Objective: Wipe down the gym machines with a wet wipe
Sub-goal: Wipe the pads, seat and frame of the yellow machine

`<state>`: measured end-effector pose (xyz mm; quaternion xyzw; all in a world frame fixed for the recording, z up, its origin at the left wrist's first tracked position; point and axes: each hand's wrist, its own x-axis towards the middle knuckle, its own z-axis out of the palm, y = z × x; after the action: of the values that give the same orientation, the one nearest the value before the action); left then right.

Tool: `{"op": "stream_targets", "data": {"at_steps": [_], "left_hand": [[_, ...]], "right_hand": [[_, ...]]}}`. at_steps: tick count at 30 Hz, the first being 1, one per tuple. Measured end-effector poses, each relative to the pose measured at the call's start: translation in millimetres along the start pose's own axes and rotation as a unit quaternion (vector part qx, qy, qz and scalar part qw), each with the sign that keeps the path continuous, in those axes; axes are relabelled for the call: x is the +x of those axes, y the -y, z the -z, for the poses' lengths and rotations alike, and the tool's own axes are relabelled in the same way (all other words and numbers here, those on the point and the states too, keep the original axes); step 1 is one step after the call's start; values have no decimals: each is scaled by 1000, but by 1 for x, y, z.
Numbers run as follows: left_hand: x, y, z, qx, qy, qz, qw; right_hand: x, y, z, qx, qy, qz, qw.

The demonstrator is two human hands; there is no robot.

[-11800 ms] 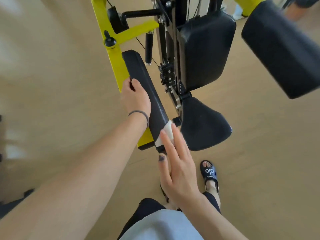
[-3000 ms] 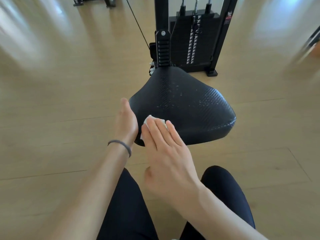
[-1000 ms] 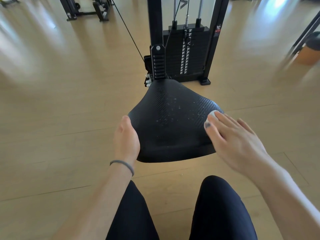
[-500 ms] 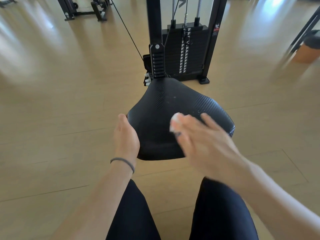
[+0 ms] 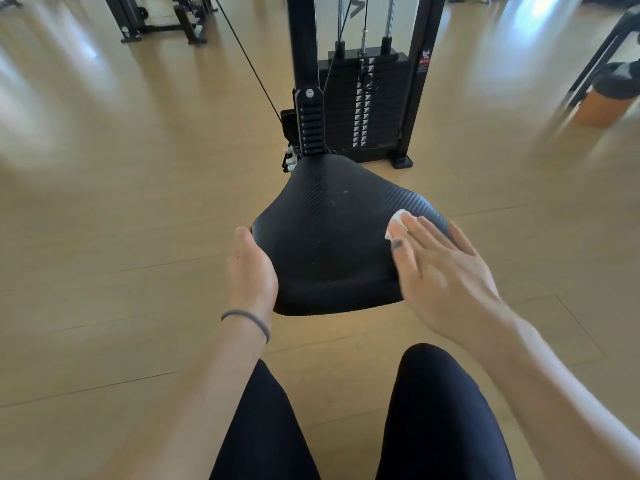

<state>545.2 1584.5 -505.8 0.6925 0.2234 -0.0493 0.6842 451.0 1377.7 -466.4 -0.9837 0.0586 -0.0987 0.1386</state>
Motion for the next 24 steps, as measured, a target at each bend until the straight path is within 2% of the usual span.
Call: {"op": "stream_targets", "data": {"at_steps": [1, 4, 6, 8, 11, 12, 13, 16, 18, 21, 24], "left_hand": [[0, -1, 0, -1, -3, 3, 1000], [8, 0, 1, -33, 39, 24, 998], [11, 2, 3, -29, 47, 28, 998], [8, 3, 3, 4, 28, 8, 1000], [4, 3, 2, 26, 10, -28, 999], [4, 3, 2, 23, 10, -28, 999], [4, 4, 2, 19, 12, -29, 999], [3, 4, 1, 19, 16, -32, 999], [2, 4, 1, 17, 8, -27, 999], [0, 3, 1, 18, 2, -28, 999], [-6, -1, 0, 20, -1, -41, 999]], "right_hand": [[-5, 19, -2, -10, -9, 19, 1000], [-36, 87, -25, 15, 18, 187, 982], [-39, 90, -19, 41, 39, 220, 974], [-20, 52, -12, 13, 41, 191, 981], [23, -23, 10, 17, 88, -19, 996], [31, -38, 13, 30, 87, -53, 994], [32, -40, 14, 24, 84, -45, 995], [0, -10, 4, 5, 46, 78, 996], [-13, 3, 2, 31, 59, 111, 992], [40, -11, -4, 39, 117, 76, 989], [103, -16, 2, 47, 177, -16, 983]]}}
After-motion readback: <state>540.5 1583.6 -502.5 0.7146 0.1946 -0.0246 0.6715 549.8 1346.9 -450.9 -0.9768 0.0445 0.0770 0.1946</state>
